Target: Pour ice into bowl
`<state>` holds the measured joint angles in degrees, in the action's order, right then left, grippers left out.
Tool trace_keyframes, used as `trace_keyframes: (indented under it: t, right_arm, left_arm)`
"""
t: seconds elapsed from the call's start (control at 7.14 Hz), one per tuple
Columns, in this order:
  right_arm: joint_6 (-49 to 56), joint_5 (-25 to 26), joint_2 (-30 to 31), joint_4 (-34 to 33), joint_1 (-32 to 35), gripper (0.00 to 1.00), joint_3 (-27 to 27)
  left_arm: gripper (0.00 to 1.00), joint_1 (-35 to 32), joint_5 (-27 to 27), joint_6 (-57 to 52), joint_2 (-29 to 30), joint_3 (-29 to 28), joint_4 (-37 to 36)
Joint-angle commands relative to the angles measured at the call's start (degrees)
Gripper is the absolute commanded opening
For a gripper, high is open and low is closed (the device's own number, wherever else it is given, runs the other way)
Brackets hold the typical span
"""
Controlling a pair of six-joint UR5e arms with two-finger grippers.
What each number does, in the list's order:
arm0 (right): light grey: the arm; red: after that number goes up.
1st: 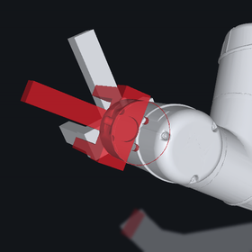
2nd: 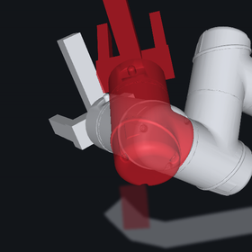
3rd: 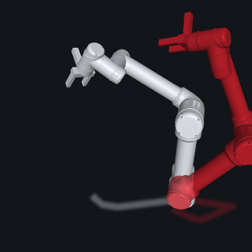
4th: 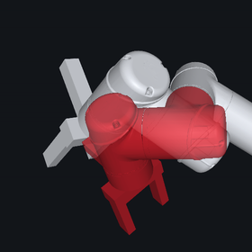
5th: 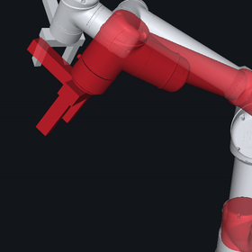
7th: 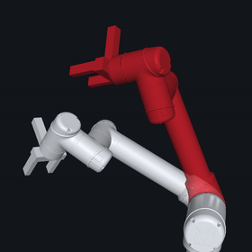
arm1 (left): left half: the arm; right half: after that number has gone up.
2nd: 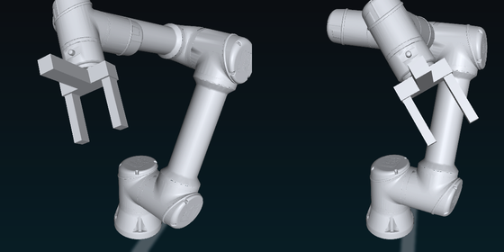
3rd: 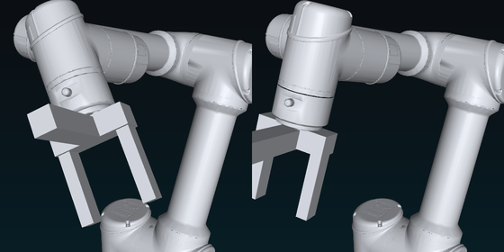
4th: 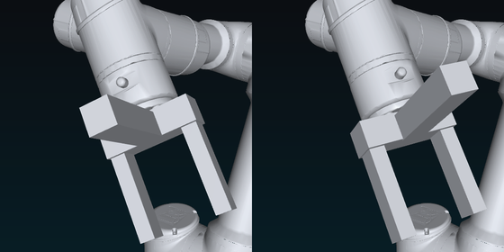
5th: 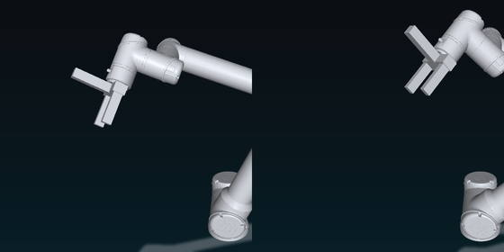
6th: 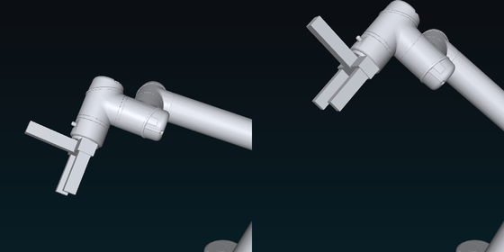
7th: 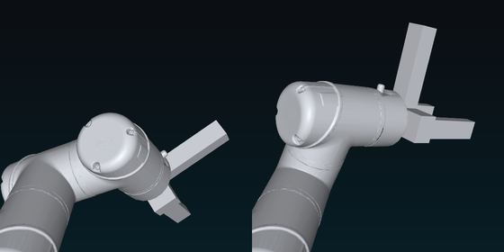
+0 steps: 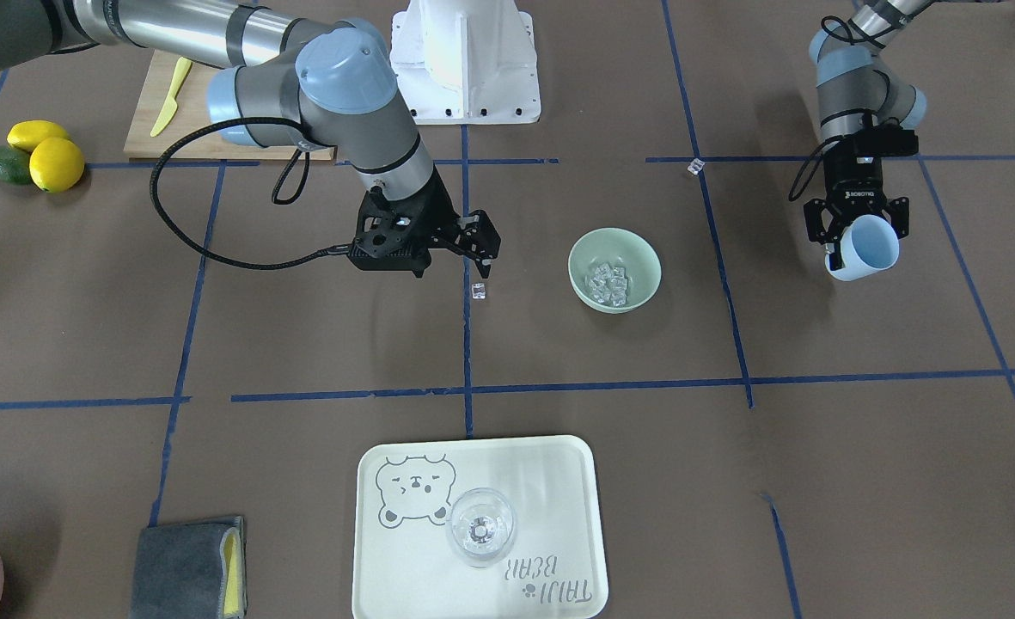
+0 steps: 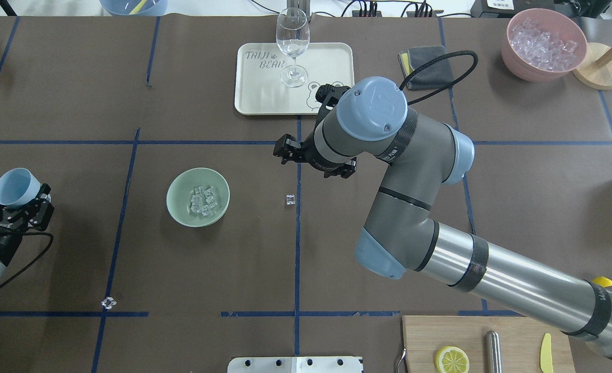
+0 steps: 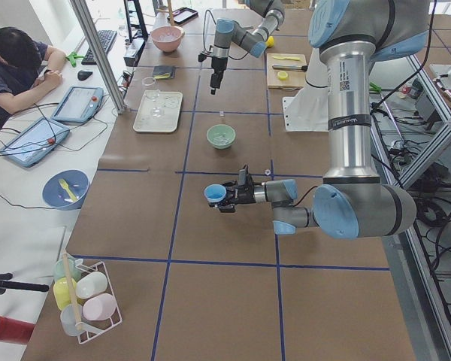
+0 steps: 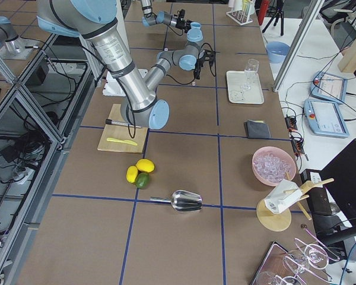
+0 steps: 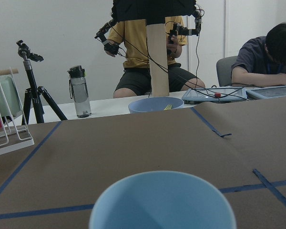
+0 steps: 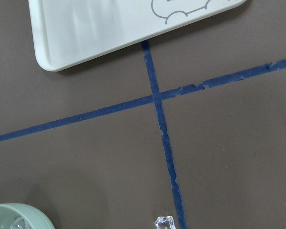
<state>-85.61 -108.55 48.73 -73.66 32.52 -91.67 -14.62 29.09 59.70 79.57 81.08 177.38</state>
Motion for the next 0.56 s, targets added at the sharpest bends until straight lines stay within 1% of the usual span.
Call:
trace_keyframes:
  t: [0.0,0.42]
  right_arm:
    - [0.0,0.1,-0.3,-0.1,0.0,1.0,0.0]
    - [-0.1,0.0,-0.5,0.0,0.0,1.0,0.0]
  left_arm:
    - [0.0,-0.1,0.5,0.1,0.2,-0.7,-0.3]
    - [0.0,-0.2,2.2,0.2,0.4,-1.3,-0.7]
